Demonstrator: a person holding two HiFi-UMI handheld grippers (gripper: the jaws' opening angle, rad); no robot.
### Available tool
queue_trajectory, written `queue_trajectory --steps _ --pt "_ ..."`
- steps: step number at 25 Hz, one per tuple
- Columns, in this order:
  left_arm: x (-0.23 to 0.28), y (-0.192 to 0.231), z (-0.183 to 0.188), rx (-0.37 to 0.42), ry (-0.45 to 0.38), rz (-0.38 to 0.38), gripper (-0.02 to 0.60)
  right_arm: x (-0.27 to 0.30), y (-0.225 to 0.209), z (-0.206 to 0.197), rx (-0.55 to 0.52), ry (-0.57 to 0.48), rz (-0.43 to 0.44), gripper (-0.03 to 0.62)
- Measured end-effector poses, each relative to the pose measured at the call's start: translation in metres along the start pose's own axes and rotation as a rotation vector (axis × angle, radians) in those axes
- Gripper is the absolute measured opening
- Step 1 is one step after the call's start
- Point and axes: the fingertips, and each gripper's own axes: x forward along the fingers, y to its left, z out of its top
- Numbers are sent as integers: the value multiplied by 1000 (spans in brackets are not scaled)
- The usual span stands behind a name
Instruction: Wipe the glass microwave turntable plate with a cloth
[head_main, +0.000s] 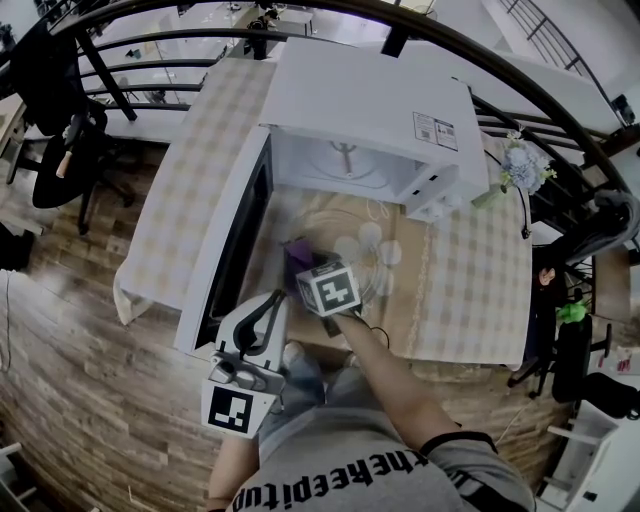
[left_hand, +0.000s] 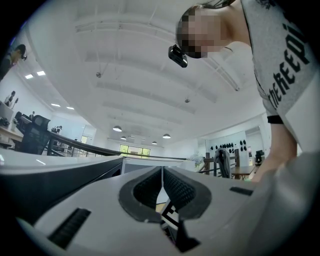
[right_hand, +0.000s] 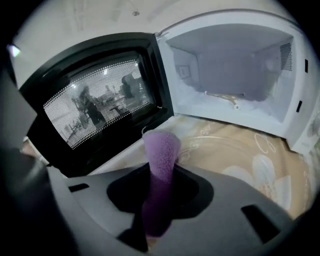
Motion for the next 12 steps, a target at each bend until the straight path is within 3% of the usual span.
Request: queue_trajectory --steps 12 --pt "3 -8 -1 5 -1 -9 14 -17 -26 -12 -5 15 -52 104"
